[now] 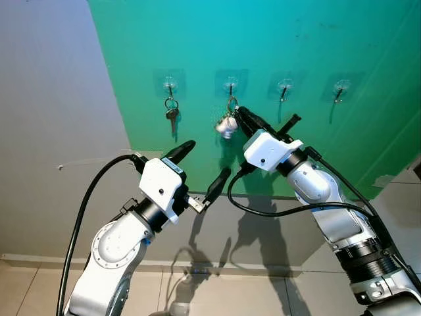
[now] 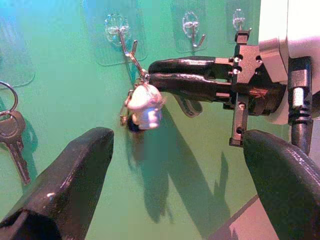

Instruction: Hang keys on a hook

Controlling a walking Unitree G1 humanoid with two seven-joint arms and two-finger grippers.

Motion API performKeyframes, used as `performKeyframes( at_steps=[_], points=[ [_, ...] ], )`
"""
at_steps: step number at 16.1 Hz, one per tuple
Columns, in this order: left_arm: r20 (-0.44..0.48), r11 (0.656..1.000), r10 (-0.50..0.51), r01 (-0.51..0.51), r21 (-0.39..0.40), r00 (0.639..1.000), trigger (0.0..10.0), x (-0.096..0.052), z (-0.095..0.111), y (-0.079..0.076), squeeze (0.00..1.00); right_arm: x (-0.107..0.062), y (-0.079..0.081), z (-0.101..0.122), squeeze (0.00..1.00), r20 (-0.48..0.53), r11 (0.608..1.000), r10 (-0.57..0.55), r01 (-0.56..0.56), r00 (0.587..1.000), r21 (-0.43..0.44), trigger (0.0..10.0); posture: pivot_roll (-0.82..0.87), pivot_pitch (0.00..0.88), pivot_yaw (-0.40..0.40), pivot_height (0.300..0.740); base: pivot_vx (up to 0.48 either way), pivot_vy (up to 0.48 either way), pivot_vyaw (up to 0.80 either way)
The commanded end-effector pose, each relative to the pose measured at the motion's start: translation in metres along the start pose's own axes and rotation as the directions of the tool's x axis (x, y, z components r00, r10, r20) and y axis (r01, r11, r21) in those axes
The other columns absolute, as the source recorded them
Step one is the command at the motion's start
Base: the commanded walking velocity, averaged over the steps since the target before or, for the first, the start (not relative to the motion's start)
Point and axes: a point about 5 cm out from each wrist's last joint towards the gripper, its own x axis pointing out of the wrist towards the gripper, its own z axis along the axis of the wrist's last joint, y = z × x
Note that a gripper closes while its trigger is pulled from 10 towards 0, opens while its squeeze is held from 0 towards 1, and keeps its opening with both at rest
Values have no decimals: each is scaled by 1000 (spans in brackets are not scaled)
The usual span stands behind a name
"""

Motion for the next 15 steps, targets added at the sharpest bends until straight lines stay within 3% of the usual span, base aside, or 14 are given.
performKeyframes(
  at_steps=[1,6,9,10,11,12,15],
  points=[
    [1,1000,-18,18,11,1000,10000,0,1,-3,0,-1,-3,-4,0,-30,1000,-23,23,999,3,10000,55,0,-6,740,0,0,0],
    [1,1000,-19,19,11,1000,10000,0,1,-3,0,0,-14,1,0,3,997,-77,77,997,-24,10000,54,0,-5,740,0,0,0],
    [6,1000,-24,24,7,1000,10000,1,2,-3,0,-1,-12,2,0,14,996,-66,65,998,56,10000,55,0,-8,740,0,0,0],
    [10,1000,-26,26,5,1000,10000,1,3,-3,0,-1,-11,3,86,22,994,-62,60,998,87,10000,54,0,-8,740,0,0,0],
    [18,1000,-29,29,1,999,10000,2,4,-4,0,-2,-11,3,580,24,994,-60,58,998,93,10000,54,0,-8,740,0,0,0],
    [27,999,-34,34,-5,999,10000,2,6,-5,0,-2,-10,3,1000,25,992,-60,56,998,109,10000,53,0,-9,740,0,0,0],
    [34,999,-42,43,-10,999,10000,3,7,-6,0,-4,-10,3,1000,27,991,-53,49,998,125,10000,51,0,-8,740,0,0,0]
  ],
)
